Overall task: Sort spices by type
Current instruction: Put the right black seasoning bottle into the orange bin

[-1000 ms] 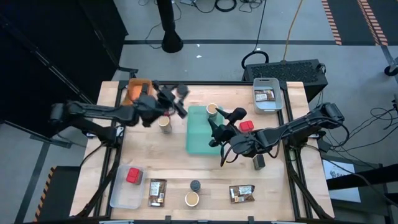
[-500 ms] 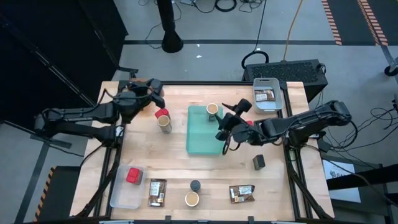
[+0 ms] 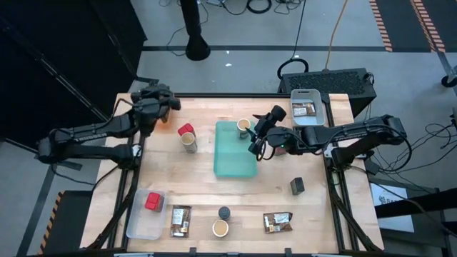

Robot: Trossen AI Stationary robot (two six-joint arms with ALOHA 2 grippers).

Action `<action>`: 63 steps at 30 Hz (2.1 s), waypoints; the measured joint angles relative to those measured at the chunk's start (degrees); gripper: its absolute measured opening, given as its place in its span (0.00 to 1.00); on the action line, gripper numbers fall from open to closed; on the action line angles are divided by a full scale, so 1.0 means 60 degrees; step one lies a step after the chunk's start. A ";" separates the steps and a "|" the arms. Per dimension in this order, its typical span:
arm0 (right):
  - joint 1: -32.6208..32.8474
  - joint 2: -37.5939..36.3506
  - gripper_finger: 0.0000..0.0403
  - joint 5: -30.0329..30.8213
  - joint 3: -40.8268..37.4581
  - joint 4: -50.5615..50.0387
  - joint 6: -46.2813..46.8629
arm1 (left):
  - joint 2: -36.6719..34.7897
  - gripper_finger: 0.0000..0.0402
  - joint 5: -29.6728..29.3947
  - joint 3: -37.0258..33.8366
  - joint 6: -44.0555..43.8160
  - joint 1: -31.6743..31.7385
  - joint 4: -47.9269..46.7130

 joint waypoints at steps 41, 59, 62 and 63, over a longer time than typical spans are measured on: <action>-0.0277 -0.0023 0.58 -0.0495 -0.0549 0.0926 -0.0285 | 0.3989 0.52 0.1909 0.0007 -0.2094 0.4998 -0.0112; -0.0277 -0.0019 0.58 -0.0495 -0.0549 0.0959 -0.0325 | 0.5039 0.56 0.2015 0.0007 -0.2320 0.5273 0.0424; -0.0277 -0.0019 0.58 -0.0492 -0.0549 0.0944 -0.0325 | 0.5053 0.56 0.2019 0.0007 -0.2520 0.5269 0.0369; -0.0277 -0.0019 0.58 -0.0492 -0.0549 0.0931 -0.0325 | 0.5053 0.56 0.2025 0.0007 -0.2650 0.5269 0.0301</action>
